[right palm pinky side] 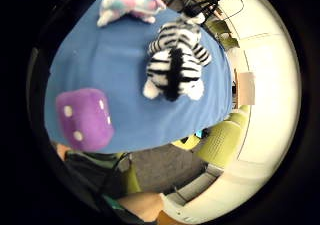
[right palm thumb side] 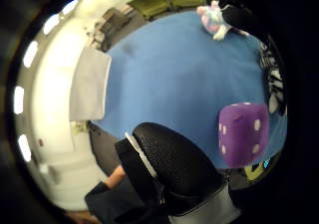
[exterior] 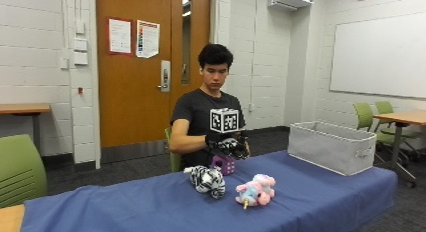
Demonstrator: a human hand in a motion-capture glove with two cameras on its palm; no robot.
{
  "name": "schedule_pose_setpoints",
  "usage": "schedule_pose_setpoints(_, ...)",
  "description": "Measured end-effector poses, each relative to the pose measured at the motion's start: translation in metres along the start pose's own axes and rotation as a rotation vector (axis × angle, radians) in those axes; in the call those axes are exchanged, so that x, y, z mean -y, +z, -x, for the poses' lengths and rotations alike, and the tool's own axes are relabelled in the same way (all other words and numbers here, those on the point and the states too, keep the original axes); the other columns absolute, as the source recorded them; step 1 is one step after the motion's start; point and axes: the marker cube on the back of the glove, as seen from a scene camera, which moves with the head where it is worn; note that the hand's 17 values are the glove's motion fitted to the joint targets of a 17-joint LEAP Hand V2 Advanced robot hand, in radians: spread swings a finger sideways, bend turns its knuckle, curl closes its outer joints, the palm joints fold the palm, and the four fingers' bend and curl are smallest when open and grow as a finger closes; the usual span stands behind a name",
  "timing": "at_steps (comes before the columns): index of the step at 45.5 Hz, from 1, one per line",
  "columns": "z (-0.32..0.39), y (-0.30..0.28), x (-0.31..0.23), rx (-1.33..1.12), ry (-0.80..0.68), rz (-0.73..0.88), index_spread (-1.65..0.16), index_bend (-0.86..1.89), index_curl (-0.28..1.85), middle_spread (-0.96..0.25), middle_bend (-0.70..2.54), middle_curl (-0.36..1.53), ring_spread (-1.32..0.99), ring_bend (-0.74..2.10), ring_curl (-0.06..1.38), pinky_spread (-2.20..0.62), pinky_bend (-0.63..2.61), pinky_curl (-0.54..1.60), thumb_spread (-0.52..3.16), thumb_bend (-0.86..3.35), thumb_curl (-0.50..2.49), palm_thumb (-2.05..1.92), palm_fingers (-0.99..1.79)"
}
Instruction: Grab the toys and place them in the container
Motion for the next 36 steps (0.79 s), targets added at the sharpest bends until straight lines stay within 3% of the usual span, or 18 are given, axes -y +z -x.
schedule_pose_setpoints(8, -0.006, 0.045, -0.003, -0.009, 0.021, 0.038, -0.27, 0.19, 0.39, -0.1, 0.24, 0.34, -0.31, 0.18, 0.21, -0.11, 0.45, 0.33, 1.08, -0.08, 0.08, -0.12, 0.14)
schedule_pose_setpoints(22, -0.017, 0.075, -0.024, -0.036, 0.065, 0.029, -0.31, 0.17, 0.38, -0.12, 0.16, 0.33, -0.35, 0.26, 0.24, -0.15, 0.68, 0.39, 1.19, -0.04, 0.12, -0.05, 0.22)
schedule_pose_setpoints(29, -0.017, 0.082, -0.039, -0.068, 0.07, -0.043, -0.34, 0.18, 0.39, -0.14, 0.15, 0.31, -0.38, 0.32, 0.26, -0.18, 0.74, 0.4, 1.23, -0.03, 0.14, -0.03, 0.26)
schedule_pose_setpoints(36, -0.015, 0.08, -0.043, -0.082, 0.08, -0.163, -0.36, 0.18, 0.38, -0.19, 0.22, 0.32, -0.43, 0.51, 0.31, -0.24, 0.73, 0.39, 1.26, -0.03, 0.16, -0.04, 0.5)
